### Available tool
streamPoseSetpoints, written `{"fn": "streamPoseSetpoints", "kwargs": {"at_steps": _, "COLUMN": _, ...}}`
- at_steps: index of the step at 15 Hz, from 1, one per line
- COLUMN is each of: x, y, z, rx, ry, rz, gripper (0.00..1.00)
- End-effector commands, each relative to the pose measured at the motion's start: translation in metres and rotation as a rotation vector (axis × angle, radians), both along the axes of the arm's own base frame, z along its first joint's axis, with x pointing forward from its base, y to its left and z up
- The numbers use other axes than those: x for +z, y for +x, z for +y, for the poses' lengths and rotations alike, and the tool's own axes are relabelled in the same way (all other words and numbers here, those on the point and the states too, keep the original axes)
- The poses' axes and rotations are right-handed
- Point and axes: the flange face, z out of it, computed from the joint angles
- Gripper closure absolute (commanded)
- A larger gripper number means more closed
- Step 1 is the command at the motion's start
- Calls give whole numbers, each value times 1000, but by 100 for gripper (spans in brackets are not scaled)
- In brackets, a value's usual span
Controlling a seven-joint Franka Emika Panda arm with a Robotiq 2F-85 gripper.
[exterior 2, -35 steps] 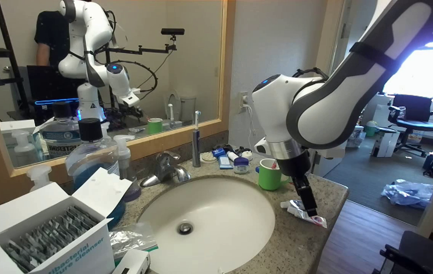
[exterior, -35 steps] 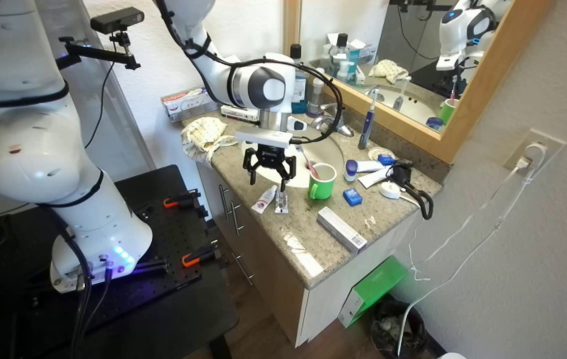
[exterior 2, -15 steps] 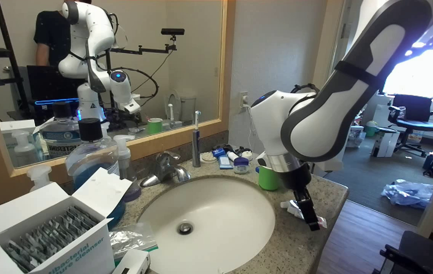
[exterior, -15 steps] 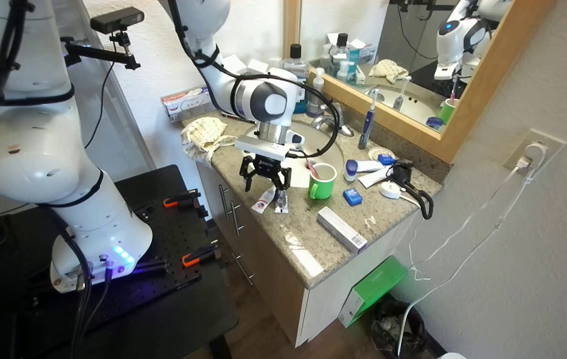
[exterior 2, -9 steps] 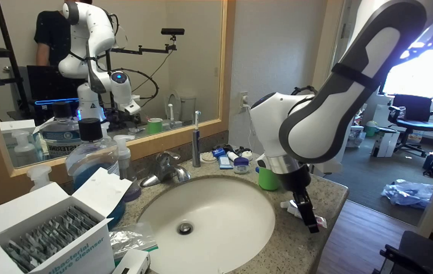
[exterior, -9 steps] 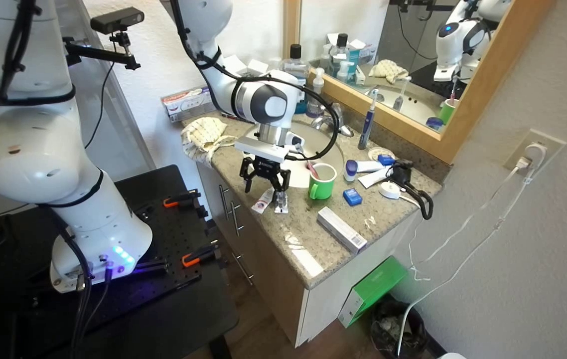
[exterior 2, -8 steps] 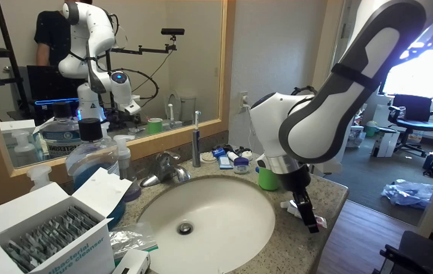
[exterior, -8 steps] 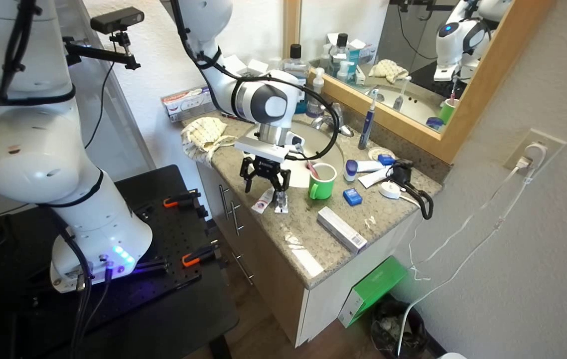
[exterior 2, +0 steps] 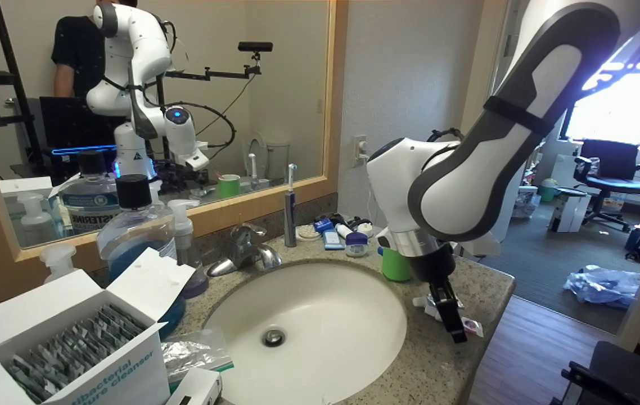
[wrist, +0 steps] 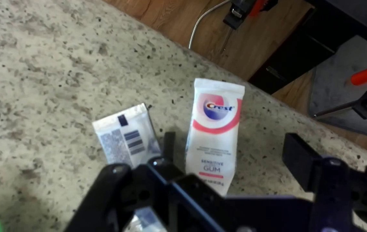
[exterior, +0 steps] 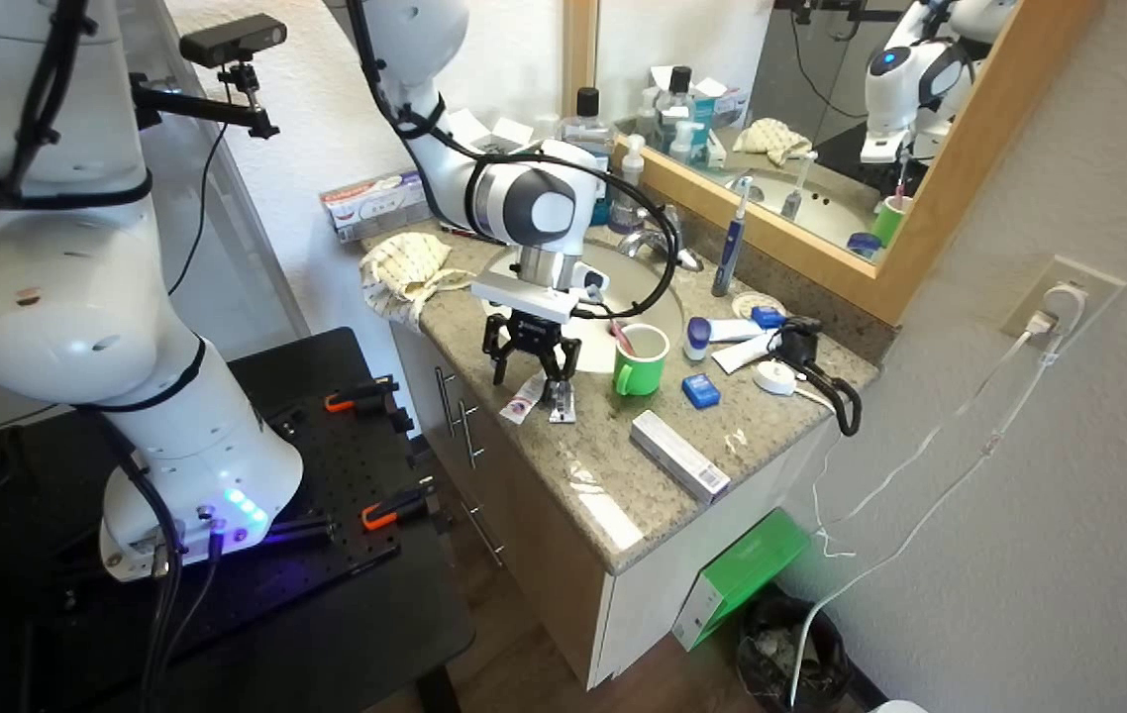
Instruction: Pick up the tube of the object and put it in the cup
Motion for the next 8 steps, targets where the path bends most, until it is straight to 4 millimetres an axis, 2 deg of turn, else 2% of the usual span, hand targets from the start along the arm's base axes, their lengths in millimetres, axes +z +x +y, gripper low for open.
{"fn": "streamPoseSetpoints", "kwargs": {"at_steps": 1, "x": -2, "y": 7, "z": -1, "rx": -20, "ry": 5, "rz": -2, "gripper": 28}}
{"fn": "streamPoseSetpoints", "kwargs": {"at_steps": 2, "x": -3, "y": 8, "z": -1, "rx": -21, "ry": 5, "rz": -1, "gripper": 25}}
{"fn": "streamPoseSetpoints", "kwargs": {"at_steps": 4, "x": -2, "y": 10, "z": -2, "rx": -24, "ry": 5, "rz": -2, "gripper": 31}}
{"fn": "streamPoseSetpoints", "kwargs": {"at_steps": 6, "x": 0, "y": 12, "z": -3, "rx": -26, "ry": 3, "rz": -5, "gripper": 58}}
{"fn": "streamPoseSetpoints", "kwargs": {"at_steps": 8, "x": 1, "y": 14, "z": -4, "rx": -29, "ry": 1, "rz": -9, "gripper": 74}}
